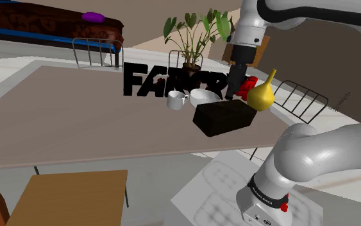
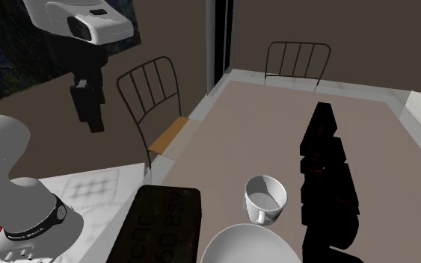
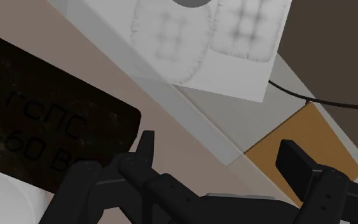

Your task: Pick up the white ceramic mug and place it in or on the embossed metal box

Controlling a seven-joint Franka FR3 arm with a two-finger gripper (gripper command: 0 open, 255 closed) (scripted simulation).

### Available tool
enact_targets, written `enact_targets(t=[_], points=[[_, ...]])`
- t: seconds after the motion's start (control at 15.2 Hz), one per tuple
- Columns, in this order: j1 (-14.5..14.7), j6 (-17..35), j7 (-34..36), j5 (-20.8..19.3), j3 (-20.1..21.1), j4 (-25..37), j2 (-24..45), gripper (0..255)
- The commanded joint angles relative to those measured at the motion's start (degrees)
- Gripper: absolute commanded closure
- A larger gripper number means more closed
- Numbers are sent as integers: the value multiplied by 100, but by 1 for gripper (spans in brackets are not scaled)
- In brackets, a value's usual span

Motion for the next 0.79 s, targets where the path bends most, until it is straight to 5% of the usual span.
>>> enact_targets(t=[0.0,0.73], points=[[0,0,0,0,0,0,0,0],[-23,1953,-346,-336,-118,330,2079,0]])
